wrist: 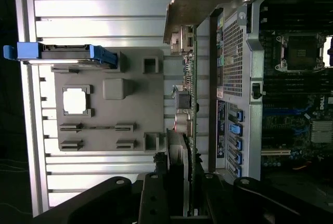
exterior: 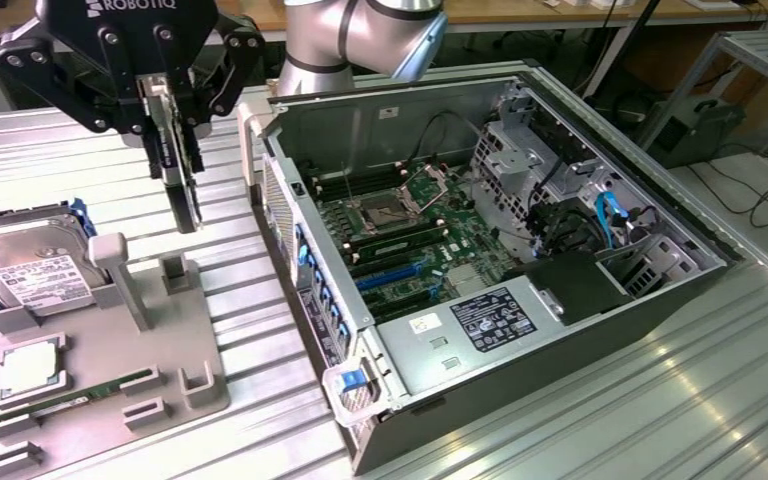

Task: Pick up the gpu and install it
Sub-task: 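Pick up the gpu and move the gpu toward the slot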

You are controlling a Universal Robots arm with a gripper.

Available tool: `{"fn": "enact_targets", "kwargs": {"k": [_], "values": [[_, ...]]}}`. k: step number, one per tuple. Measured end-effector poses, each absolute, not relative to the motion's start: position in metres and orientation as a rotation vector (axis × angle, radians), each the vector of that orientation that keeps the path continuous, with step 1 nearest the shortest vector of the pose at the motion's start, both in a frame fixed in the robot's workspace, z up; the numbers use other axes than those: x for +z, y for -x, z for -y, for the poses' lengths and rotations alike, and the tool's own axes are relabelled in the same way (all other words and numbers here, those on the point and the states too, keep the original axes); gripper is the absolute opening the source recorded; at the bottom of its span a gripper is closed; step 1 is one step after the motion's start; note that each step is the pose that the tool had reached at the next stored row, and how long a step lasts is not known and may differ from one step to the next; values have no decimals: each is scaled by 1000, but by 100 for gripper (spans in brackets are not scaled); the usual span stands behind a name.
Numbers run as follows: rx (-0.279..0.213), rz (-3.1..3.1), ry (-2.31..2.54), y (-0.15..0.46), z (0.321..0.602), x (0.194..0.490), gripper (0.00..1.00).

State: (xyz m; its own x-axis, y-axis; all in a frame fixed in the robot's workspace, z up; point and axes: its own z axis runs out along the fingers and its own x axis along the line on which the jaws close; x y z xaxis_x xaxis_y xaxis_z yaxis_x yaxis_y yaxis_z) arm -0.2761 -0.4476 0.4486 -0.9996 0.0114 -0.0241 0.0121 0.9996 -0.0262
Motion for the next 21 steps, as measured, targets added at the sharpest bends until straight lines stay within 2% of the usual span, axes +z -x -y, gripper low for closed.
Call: {"fn": "enact_targets", "kwargs": {"k": [21], "values": [[-41,-3117,-18,241,447,449,28]]}}
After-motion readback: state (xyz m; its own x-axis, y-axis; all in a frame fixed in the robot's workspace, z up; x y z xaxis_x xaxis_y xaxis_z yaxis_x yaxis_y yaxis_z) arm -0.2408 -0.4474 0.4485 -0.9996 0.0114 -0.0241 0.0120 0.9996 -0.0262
